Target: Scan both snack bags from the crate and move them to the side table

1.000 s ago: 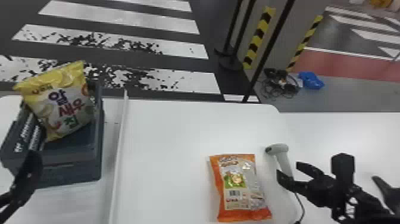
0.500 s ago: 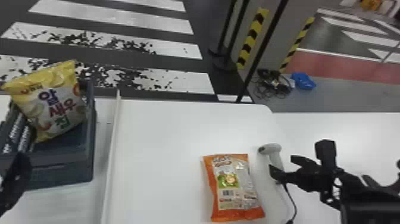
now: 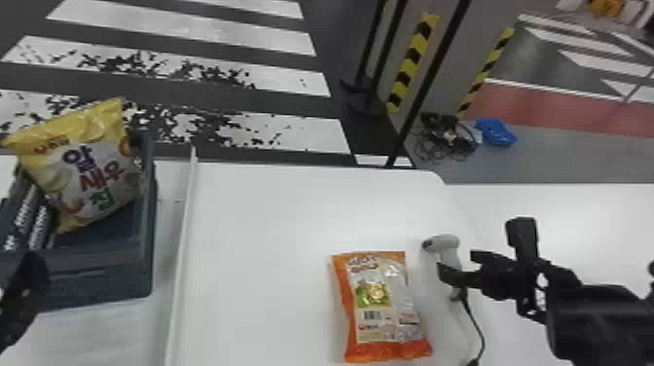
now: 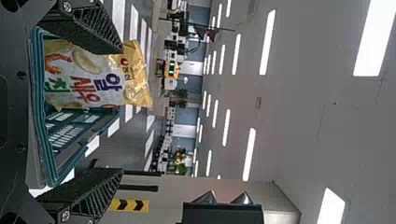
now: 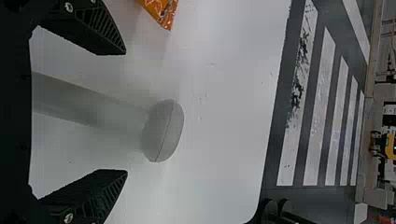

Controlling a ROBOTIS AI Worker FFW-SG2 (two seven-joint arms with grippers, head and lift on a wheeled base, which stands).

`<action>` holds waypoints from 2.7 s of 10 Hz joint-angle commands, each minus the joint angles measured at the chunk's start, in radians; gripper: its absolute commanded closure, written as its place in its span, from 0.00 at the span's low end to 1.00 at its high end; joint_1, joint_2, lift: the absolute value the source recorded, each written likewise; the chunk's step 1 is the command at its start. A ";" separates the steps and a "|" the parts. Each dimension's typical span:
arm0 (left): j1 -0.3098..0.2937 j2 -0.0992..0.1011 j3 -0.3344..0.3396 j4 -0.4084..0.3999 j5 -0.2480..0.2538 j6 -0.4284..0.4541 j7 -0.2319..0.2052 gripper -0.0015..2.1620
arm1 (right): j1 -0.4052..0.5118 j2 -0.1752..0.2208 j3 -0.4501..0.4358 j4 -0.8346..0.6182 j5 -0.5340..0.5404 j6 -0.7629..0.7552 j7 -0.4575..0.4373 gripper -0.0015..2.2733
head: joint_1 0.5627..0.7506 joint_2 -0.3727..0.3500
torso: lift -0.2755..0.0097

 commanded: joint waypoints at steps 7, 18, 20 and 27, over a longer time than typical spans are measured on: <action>-0.003 0.000 0.000 0.007 0.000 0.000 0.000 0.05 | -0.058 -0.022 0.041 0.090 0.041 0.034 0.037 0.90 | 0.70 0.09 | 0.62; -0.013 0.002 -0.005 0.007 0.000 0.003 0.000 0.05 | 0.358 0.171 -0.204 -0.811 0.070 0.660 0.018 0.98 | 0.70 0.08 | 0.62; -0.013 0.006 -0.005 0.007 0.003 0.006 0.000 0.05 | 0.416 0.219 -0.199 -0.969 0.090 0.841 0.018 0.98 | 0.70 0.09 | 0.62; -0.031 0.012 -0.023 0.021 0.009 0.006 0.000 0.05 | 0.530 0.322 -0.161 -1.363 0.099 1.128 0.017 0.98 | 0.70 0.22 | 0.62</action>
